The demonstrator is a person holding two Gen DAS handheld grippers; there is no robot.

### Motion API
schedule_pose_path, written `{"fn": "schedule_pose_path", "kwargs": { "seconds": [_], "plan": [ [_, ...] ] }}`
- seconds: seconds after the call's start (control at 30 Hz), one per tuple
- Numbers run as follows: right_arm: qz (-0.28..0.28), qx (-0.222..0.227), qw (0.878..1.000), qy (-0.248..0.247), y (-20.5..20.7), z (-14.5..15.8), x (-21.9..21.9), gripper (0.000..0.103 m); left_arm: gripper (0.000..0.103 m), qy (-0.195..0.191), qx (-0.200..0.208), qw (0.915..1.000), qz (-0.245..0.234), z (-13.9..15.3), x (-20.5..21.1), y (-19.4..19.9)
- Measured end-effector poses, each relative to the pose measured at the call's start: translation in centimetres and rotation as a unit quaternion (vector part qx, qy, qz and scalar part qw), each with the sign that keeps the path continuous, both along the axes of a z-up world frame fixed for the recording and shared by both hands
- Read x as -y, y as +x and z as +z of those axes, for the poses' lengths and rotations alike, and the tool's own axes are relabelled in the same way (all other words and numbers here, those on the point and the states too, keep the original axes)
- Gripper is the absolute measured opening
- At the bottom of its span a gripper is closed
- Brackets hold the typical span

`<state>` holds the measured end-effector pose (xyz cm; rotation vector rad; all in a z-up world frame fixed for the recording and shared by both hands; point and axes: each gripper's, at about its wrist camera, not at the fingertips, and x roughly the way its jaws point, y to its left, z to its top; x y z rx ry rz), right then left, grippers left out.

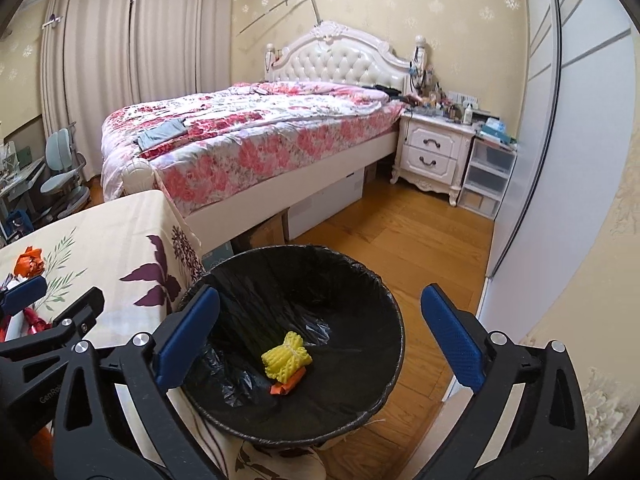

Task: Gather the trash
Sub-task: 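Return to the bed and grasp the red plastic bag with the left tool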

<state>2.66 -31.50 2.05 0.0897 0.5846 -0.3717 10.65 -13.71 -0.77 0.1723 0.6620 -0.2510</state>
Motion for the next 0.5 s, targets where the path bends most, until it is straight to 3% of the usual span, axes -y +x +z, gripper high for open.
{"fn": "schedule_pose_path", "kwargs": {
  "seconds": [0.13,0.5],
  "plan": [
    [0.023,-0.001,1.0,-0.011,-0.8,0.4,-2.3,0.098,0.079,0.0,0.008,0.9999,0.012,0.5,-2.3,-1.4],
    [0.091,-0.018,0.996,0.015,-1.2,0.0,-8.4,0.098,0.081,0.016,0.016,0.9966,0.08,-0.1,-10.5,-4.7]
  ]
}}
